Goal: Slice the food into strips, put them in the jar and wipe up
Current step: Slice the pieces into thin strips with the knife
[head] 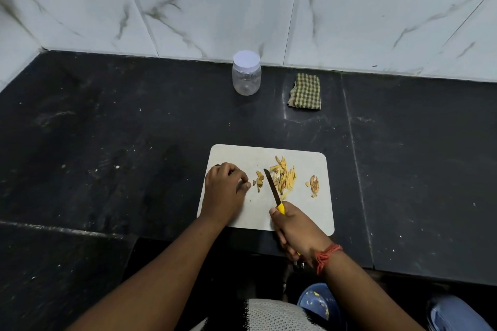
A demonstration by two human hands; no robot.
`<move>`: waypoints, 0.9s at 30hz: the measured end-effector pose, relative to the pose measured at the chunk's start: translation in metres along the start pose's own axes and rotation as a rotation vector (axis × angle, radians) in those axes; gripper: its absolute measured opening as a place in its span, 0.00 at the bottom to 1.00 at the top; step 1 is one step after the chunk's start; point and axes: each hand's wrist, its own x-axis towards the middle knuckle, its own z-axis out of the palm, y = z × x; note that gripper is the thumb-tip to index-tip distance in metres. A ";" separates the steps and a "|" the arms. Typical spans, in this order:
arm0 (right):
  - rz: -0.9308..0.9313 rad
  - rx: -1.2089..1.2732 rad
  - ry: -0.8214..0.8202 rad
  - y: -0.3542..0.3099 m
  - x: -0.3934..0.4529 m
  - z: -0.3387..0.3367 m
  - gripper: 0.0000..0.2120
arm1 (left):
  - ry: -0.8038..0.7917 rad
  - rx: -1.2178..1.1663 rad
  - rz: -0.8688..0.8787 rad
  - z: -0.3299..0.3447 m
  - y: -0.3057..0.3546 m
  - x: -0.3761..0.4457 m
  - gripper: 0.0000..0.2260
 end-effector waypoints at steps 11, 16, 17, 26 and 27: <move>0.029 -0.277 0.012 -0.001 0.014 0.016 0.12 | 0.027 0.006 0.023 0.002 0.008 0.000 0.02; 0.029 -0.295 0.016 0.001 0.015 0.019 0.12 | 0.021 0.015 -0.008 0.004 0.011 0.002 0.02; 0.028 -0.292 0.016 0.001 0.015 0.019 0.12 | 0.022 0.016 -0.014 0.004 0.011 0.002 0.02; 0.031 -0.305 0.009 0.000 0.017 0.020 0.11 | 0.000 -0.007 -0.049 0.004 0.010 0.004 0.03; 0.036 -0.313 0.007 0.000 0.017 0.020 0.11 | -0.002 -0.015 -0.061 0.004 0.010 0.004 0.03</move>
